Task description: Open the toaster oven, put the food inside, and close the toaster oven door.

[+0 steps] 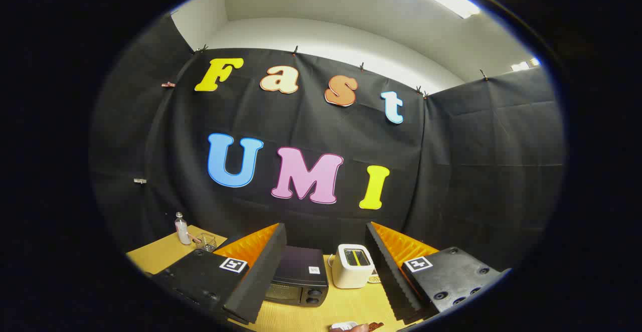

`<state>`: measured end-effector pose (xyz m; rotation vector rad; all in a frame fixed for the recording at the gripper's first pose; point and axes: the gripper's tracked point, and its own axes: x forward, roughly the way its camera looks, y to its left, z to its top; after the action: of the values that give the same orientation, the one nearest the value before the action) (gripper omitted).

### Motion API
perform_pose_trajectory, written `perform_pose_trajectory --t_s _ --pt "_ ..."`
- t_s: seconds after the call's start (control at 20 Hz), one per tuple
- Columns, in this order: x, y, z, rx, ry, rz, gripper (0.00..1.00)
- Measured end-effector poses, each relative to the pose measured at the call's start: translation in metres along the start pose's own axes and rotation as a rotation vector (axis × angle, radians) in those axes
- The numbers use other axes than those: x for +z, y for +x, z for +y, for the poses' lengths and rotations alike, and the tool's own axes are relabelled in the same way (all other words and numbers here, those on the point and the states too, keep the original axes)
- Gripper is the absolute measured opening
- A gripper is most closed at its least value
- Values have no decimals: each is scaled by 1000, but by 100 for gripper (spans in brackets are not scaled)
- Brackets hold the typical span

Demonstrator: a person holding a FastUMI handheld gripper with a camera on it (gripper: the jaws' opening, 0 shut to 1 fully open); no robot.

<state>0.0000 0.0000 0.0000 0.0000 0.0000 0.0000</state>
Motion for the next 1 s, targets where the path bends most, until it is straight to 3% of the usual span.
perform_pose_trajectory --t_s 0.7,1.0 --pt "-12 5 17 35 23 6 97" --pt "-26 17 47 70 52 38 97"
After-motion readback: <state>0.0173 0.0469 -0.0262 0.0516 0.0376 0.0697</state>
